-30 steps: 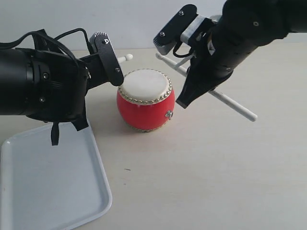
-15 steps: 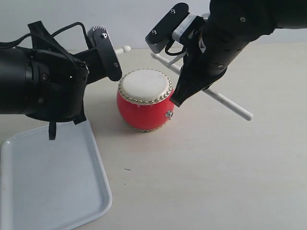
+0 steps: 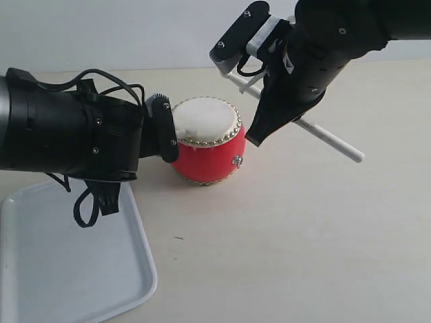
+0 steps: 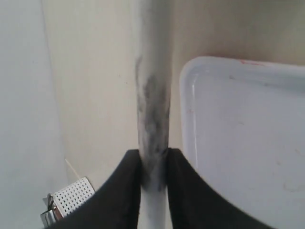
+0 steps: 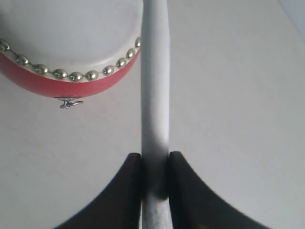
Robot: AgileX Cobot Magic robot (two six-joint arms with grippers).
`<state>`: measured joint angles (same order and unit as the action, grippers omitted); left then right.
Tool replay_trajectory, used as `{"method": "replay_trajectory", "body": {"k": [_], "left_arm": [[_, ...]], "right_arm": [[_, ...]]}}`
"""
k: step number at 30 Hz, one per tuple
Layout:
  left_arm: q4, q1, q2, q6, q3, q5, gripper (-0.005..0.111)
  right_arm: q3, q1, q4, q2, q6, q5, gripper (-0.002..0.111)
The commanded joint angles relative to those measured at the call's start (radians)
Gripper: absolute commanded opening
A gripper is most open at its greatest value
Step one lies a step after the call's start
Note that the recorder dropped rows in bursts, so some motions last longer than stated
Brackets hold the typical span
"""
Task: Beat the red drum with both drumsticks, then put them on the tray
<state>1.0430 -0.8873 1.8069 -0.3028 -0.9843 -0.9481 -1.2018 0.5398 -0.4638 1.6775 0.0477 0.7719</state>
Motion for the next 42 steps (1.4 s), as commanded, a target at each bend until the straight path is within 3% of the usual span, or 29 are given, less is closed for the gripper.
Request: {"method": "replay_trajectory", "body": {"k": [1,5,12,17,22,25,28,30,42], "left_arm": [[0.107,0.001,-0.014,-0.183,-0.003,-0.051,0.000],[0.212,0.001,-0.060,-0.256,-0.003,-0.138,0.000],[0.202,0.001,-0.114,-0.244,-0.003,-0.129,0.000],[0.147,0.010,-0.011,-0.190,-0.003,0.019,0.000],[0.154,0.010,0.133,-0.146,-0.003,0.035,0.000],[0.186,0.010,0.139,-0.189,-0.005,-0.012,0.000],[0.281,0.010,0.099,-0.288,-0.005,-0.174,0.000],[0.291,0.010,0.067,-0.288,-0.005,-0.213,0.000],[0.265,0.010,-0.063,-0.281,-0.005,-0.220,0.000]], "right_arm": [[-0.007,0.002,0.037,0.028,-0.015,0.028,0.000],[-0.007,0.002,0.067,0.103,-0.055,0.090,0.000],[-0.022,0.002,0.070,0.179,-0.048,0.102,0.000],[-0.102,0.002,0.084,0.069,-0.040,0.155,0.000],[-0.122,0.002,0.071,-0.006,-0.037,0.157,0.000],[-0.122,0.002,0.073,-0.001,-0.012,0.152,0.000],[-0.120,0.002,0.104,0.042,-0.017,0.163,0.000],[-0.120,0.002,0.126,0.079,-0.021,0.168,0.000],[-0.120,0.002,0.185,0.239,-0.082,0.177,0.000]]}}
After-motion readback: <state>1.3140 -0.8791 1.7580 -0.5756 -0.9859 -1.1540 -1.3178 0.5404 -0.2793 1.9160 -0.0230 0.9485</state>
